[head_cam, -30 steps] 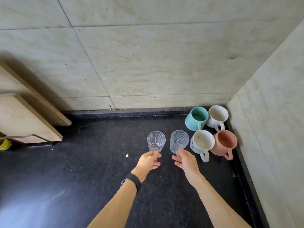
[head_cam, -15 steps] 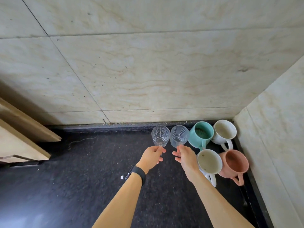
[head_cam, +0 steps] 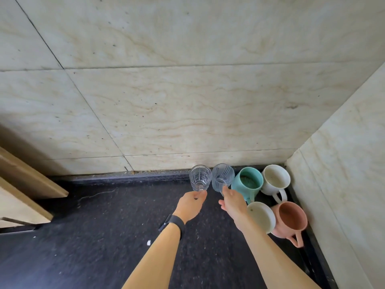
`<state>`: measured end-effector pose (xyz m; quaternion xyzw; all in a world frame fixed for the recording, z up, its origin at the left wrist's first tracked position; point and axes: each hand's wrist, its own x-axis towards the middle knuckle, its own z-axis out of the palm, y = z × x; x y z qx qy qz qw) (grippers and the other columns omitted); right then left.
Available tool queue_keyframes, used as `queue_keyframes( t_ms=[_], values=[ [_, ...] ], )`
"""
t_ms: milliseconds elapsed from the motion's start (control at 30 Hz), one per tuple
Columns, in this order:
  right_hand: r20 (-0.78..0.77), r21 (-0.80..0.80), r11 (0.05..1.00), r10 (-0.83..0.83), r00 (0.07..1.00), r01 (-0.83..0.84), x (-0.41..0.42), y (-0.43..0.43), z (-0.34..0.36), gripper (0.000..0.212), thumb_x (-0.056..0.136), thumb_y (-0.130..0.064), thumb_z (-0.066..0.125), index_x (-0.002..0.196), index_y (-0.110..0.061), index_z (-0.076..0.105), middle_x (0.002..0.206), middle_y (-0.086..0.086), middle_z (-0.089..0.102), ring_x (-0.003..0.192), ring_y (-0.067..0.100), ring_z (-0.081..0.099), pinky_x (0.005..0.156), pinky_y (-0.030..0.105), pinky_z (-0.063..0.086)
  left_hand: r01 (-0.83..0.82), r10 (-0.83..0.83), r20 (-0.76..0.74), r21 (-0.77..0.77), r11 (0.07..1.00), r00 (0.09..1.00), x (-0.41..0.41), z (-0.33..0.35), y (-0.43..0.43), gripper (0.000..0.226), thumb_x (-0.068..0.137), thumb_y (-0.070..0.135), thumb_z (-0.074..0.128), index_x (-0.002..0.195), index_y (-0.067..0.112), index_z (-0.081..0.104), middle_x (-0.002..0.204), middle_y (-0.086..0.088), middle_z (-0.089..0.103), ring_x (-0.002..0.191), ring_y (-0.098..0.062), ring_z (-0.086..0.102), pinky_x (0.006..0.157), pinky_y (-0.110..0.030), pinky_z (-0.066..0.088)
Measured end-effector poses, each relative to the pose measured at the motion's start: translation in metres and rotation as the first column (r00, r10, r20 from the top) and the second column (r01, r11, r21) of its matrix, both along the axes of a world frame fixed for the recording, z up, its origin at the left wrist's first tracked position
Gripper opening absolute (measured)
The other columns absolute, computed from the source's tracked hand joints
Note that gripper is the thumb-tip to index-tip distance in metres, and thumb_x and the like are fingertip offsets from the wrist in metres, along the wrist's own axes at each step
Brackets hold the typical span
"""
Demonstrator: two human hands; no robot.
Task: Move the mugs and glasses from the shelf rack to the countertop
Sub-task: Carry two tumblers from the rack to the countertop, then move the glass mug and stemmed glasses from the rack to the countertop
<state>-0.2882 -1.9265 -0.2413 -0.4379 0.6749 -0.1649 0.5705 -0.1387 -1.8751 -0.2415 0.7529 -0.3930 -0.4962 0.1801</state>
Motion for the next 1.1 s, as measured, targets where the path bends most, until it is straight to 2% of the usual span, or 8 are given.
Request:
queue_keyframes(
  t_ms=[100, 200, 367, 467, 600, 800, 933, 1100],
  values=[
    [-0.089, -0.034, 0.991, 0.125, 0.988, -0.128, -0.013, 0.017, 0.013, 0.041, 0.097, -0.039, 0.049, 0.122, -0.010, 0.061, 0.103, 0.001, 0.070, 0.100, 0.025, 0.070, 0.096, 0.049, 0.054, 0.076, -0.076, 0.010, 0.016, 0.997, 0.997, 0.000, 0.012, 0.018, 0.039, 0.099, 0.047, 0.047, 0.125, 0.022, 0.062, 0.129, -0.005, 0.067, 0.115, -0.027, 0.063, 0.098, -0.032, 0.045],
    [-0.118, -0.061, 0.974, 0.209, 0.971, -0.218, -0.026, 0.046, 0.037, 0.053, 0.096, -0.040, 0.054, 0.144, -0.020, 0.047, 0.142, -0.003, 0.056, 0.116, 0.017, 0.064, 0.106, 0.044, 0.048, 0.180, -0.185, 0.077, 0.070, 0.981, 0.980, 0.002, 0.032, 0.048, 0.059, 0.099, 0.046, 0.048, 0.150, 0.019, 0.040, 0.149, -0.002, 0.049, 0.135, -0.024, 0.048, 0.111, -0.032, 0.036],
    [-0.201, -0.188, 0.895, 0.369, 0.908, -0.405, -0.046, 0.099, 0.090, 0.039, 0.100, -0.034, 0.053, 0.138, -0.026, 0.053, 0.142, -0.008, 0.056, 0.125, 0.011, 0.055, 0.099, 0.025, 0.043, 0.213, -0.213, 0.231, 0.026, 0.977, 0.949, 0.015, 0.076, 0.107, 0.055, 0.099, 0.047, 0.047, 0.148, 0.023, 0.042, 0.149, -0.001, 0.049, 0.133, -0.022, 0.049, 0.110, -0.034, 0.041],
    [-0.250, -0.302, 0.807, 0.447, 0.859, -0.508, -0.052, 0.125, 0.125, 0.038, 0.100, -0.035, 0.052, 0.138, -0.033, 0.053, 0.141, -0.011, 0.057, 0.125, 0.009, 0.055, 0.101, 0.026, 0.046, 0.172, -0.127, 0.381, -0.086, 0.981, 0.916, 0.027, 0.113, 0.147, 0.056, 0.096, 0.054, 0.046, 0.146, 0.028, 0.045, 0.149, 0.002, 0.048, 0.133, -0.022, 0.048, 0.108, -0.040, 0.044],
    [-0.417, -0.482, 0.598, 0.486, 0.768, -0.640, -0.046, 0.151, 0.171, 0.037, 0.099, -0.041, 0.050, 0.134, -0.036, 0.057, 0.139, -0.016, 0.058, 0.130, 0.010, 0.051, 0.110, 0.032, 0.040, 0.110, 0.030, 0.515, -0.240, 0.965, 0.857, 0.036, 0.163, 0.214, 0.055, 0.097, 0.056, 0.042, 0.146, 0.030, 0.044, 0.151, 0.008, 0.045, 0.138, -0.019, 0.040, 0.112, -0.038, 0.038],
    [-0.591, -0.594, 0.218, 0.535, 0.604, -0.775, -0.025, 0.206, 0.212, 0.038, 0.100, -0.042, 0.047, 0.137, -0.036, 0.058, 0.144, -0.013, 0.054, 0.138, 0.016, 0.038, 0.116, 0.032, 0.025, 0.032, 0.196, 0.776, -0.268, 0.963, 0.600, 0.037, 0.215, 0.339, 0.061, 0.096, 0.063, 0.035, 0.149, 0.034, 0.039, 0.155, 0.006, 0.040, 0.147, -0.020, 0.028, 0.120, -0.039, 0.023],
    [-0.576, -0.678, 0.037, 0.594, 0.562, -0.734, -0.003, 0.266, 0.233, 0.038, 0.100, -0.042, 0.049, 0.136, -0.036, 0.059, 0.144, -0.013, 0.054, 0.140, 0.017, 0.034, 0.114, 0.029, 0.028, -0.120, 0.326, 0.831, -0.305, 0.945, 0.451, 0.021, 0.232, 0.437, 0.057, 0.095, 0.061, 0.038, 0.146, 0.036, 0.042, 0.154, 0.006, 0.043, 0.147, -0.020, 0.028, 0.120, -0.039, 0.023],
    [-0.577, -0.704, -0.181, 0.709, 0.404, -0.687, 0.040, 0.372, 0.259, 0.039, 0.099, -0.043, 0.049, 0.136, -0.037, 0.058, 0.143, -0.013, 0.055, 0.141, 0.018, 0.031, 0.112, 0.034, 0.033, -0.368, 0.436, 0.848, -0.318, 0.874, 0.302, -0.016, 0.249, 0.578, 0.056, 0.095, 0.062, 0.038, 0.146, 0.039, 0.042, 0.153, 0.008, 0.043, 0.146, -0.018, 0.031, 0.119, -0.038, 0.023]
  ],
)
